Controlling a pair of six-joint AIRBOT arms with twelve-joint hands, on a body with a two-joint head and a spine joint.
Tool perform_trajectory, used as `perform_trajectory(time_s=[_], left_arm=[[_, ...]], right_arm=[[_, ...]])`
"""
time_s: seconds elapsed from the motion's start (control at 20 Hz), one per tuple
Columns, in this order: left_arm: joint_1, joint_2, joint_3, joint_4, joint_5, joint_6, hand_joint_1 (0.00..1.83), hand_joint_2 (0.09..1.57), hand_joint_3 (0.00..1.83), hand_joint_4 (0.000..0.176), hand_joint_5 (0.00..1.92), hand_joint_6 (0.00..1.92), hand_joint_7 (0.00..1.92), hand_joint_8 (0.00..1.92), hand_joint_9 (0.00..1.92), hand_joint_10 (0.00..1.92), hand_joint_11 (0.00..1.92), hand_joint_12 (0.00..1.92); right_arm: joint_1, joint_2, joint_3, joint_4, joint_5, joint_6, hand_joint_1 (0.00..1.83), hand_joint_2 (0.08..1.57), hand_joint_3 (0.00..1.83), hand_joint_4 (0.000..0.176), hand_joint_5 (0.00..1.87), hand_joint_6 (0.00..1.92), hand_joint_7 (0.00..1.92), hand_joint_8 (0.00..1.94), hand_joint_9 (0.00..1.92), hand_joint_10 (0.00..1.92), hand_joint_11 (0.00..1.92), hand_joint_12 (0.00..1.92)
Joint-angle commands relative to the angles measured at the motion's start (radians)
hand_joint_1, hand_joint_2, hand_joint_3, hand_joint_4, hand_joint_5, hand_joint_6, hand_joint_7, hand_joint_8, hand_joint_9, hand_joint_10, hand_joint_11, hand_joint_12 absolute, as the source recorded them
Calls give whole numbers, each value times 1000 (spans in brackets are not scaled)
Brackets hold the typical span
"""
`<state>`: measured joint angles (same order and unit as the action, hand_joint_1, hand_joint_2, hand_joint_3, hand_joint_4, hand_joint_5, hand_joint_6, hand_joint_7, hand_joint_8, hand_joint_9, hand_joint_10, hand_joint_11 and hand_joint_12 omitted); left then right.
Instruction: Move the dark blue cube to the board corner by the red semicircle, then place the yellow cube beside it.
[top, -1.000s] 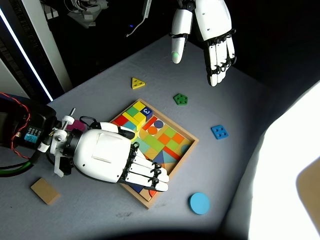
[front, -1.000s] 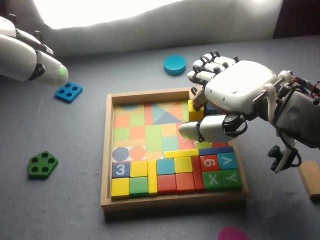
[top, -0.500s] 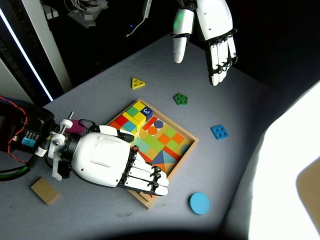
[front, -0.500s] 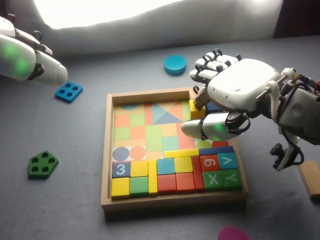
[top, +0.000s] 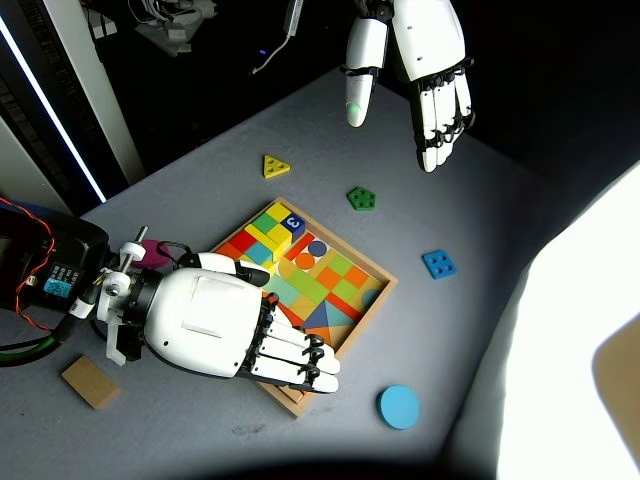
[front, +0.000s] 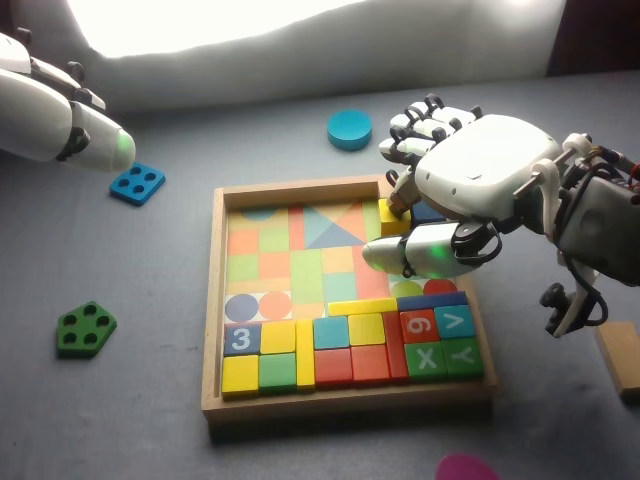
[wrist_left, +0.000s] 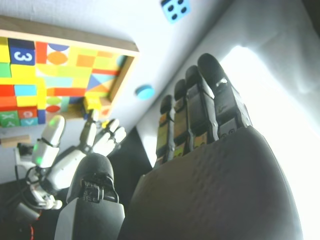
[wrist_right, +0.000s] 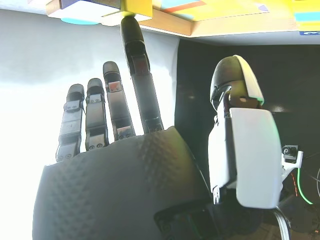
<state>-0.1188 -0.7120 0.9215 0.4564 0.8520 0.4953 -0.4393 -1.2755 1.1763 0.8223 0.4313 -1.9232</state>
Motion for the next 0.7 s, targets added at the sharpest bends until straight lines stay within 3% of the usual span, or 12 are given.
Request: perform_trajectory(time_s=[0.0,0.65], left_arm=[[-13,3,-1,35,-69,1,0,1232,1,27,158,7,195,2,224,4,0,807],[-14,3,-1,36,-69,7,0,1227,1,29,142,5,198,5,234,6,0,846]], right_arm=[[8,5,11,-16,77,-4,0,1146,2,0,777,2,182,6,0,0,0,0],[61,15,11,-16,82,22,0,1145,1,0,773,3,188,4,0,0,0,0]])
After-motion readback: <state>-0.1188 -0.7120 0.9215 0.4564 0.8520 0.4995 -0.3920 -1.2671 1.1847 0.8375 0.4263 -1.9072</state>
